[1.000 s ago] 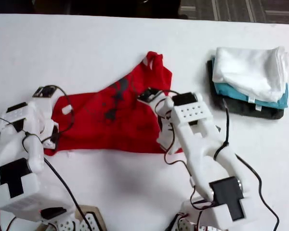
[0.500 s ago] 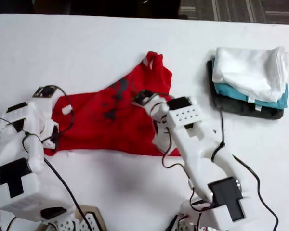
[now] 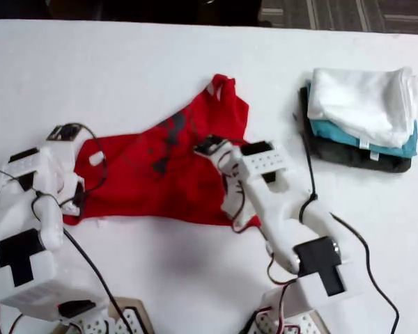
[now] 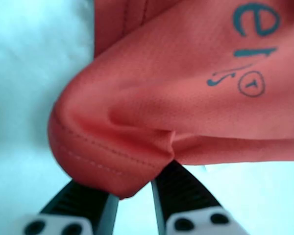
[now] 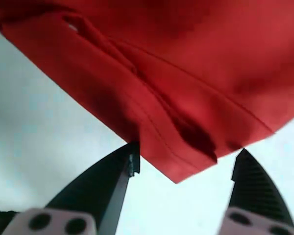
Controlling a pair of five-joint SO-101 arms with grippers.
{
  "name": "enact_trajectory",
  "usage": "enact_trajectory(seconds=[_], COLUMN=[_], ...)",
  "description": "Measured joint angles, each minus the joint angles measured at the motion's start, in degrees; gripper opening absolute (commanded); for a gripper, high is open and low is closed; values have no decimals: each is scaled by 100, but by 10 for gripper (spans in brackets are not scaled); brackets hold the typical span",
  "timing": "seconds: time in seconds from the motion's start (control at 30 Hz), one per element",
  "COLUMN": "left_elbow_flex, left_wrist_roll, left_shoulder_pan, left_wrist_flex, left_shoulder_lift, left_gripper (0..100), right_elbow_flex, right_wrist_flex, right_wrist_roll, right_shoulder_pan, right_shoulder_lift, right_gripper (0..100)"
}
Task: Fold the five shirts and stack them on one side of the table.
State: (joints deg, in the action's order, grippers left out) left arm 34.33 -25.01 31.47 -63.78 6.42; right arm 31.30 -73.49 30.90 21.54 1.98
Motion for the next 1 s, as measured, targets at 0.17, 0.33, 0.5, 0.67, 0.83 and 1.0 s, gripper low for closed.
enact_trajectory(seconds=[0.17, 0.33, 0.5, 0.67, 0.83, 1.0], left_elbow_flex=[0, 0, 0, 0, 0, 0], left_wrist_roll=[0, 0, 0, 0, 0, 0], left_shoulder_pan=[0, 0, 0, 0, 0, 0], left_wrist_flex=[0, 0, 0, 0, 0, 0], left_shoulder_lift=[0, 0, 0, 0, 0, 0], left_gripper=[26, 26, 26, 26, 26, 26], right_elbow_flex=[229, 281, 316, 334, 334, 334], right_wrist_flex=[149, 211, 387, 413, 413, 510], right_wrist_roll=[0, 0, -9, -9, -9, 0], right_shoulder_pan=[-18, -308, -413, -413, -413, -378], right_shoulder_lift=[0, 0, 0, 0, 0, 26], right_gripper=[233, 174, 149, 149, 210, 235])
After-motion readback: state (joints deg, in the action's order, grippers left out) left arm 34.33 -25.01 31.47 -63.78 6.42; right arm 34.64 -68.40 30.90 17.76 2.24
